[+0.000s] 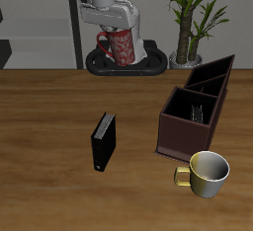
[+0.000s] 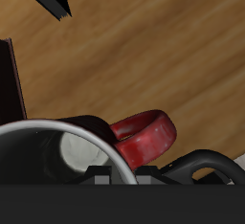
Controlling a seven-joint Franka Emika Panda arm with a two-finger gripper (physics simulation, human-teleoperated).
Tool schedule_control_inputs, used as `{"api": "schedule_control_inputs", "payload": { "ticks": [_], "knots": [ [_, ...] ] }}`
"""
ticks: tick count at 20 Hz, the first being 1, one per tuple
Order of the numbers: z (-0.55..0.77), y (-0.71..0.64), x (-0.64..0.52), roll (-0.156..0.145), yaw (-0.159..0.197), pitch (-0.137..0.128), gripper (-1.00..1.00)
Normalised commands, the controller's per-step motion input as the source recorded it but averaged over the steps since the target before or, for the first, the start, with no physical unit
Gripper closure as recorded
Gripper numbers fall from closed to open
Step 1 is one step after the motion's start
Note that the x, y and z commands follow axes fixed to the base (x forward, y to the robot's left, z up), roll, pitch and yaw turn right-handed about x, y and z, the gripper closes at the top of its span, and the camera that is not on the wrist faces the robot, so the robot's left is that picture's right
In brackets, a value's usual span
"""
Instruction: Place the yellow book into the left desk caddy's right compartment and place the red mug into the left desk caddy's left compartment
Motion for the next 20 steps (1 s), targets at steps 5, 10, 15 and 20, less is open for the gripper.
{"api": "schedule_control_inputs", "payload": {
  "ticks": [5,10,15,20],
  "knots": [
    [-0.06,0.20,-0.02,0.072,0.025,0.023,1.00],
    [0.03,0.22,-0.07,0.030,0.025,-0.014,1.00],
    [0.21,0.15,-0.04,-0.071,0.061,-0.073,1.00],
    [0.16,0.29,-0.02,-0.046,0.155,-0.151,1.00]
  ]
}}
